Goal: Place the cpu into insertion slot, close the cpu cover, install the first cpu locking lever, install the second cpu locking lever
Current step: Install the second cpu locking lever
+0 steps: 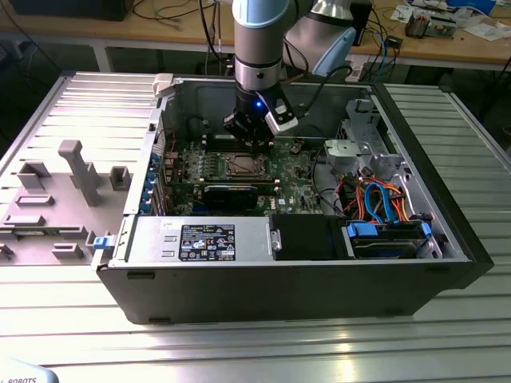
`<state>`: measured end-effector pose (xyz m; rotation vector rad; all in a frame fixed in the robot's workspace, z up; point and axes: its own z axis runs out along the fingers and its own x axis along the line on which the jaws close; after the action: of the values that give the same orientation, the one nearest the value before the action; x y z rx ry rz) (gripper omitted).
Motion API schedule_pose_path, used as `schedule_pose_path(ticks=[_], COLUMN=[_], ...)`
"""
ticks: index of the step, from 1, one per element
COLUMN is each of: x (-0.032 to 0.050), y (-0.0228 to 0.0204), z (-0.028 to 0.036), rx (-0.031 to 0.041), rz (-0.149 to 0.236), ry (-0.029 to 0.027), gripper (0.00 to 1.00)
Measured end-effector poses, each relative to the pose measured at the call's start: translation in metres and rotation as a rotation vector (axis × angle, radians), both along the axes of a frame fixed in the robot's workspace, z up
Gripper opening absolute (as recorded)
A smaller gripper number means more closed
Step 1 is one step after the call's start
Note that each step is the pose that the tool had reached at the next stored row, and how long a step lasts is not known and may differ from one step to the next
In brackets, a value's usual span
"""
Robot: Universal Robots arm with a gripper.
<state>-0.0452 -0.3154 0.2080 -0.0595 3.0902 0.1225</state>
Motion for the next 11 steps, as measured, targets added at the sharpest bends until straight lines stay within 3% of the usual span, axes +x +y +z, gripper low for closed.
schedule_pose_path(ticks=[5, 11], x=[0.0, 0.0], y=[-0.001, -0.0096], z=[0.0001, 0.0], rx=[-0.0002, 0.0], rz=[0.0, 0.0], ry=[0.0001, 0.0001], gripper=[0.11, 0.11])
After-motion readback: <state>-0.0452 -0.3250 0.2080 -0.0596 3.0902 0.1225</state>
